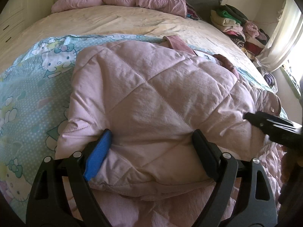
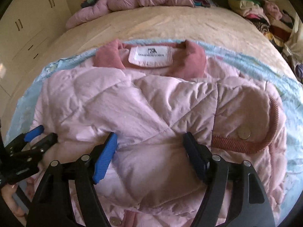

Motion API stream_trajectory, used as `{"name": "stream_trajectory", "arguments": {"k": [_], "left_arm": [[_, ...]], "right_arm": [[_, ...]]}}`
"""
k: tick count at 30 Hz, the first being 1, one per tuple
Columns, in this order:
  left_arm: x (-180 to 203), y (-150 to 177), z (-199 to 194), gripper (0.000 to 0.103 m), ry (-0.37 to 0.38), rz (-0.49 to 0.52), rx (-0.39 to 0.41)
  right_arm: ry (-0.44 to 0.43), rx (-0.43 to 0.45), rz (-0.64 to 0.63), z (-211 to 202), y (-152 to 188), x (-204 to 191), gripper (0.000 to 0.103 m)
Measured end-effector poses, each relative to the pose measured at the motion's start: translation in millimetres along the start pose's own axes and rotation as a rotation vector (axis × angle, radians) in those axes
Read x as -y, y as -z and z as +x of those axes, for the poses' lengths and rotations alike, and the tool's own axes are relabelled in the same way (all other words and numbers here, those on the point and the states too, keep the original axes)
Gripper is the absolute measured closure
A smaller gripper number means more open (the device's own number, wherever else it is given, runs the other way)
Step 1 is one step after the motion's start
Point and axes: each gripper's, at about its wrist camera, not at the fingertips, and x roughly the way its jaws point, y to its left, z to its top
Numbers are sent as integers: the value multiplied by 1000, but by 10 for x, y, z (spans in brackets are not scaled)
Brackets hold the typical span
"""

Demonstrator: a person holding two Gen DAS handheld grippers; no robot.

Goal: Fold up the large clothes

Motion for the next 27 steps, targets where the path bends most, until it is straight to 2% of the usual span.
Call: {"name": "stream_trajectory", "arguments": {"k": [5,11,13,16,22,24,27], "left_arm": [[-3,-1,-3,24,0,3,-1],[-14,-19,-50,24,5,6,-1],[-18,-33,-76,24,8,10,-6],[-39,-36,-126,24,17,9,-2],[-20,-61,-164,13,19,25,-11],[3,-59,-207,10,-1,46,-6],[13,-88,-314,10,-52,56,22]], "right_arm": [[1,18,18,70,36,22,29],[-23,32,40,-38,36,31,26],[-74,48,75,-126,48,49,13],[-104,71,127,-244,66,56,4],[-158,117,207,-465,75,117,4],[-160,146,229,-563,71,151,4],[-154,185,241,-686,90,185,4]]}}
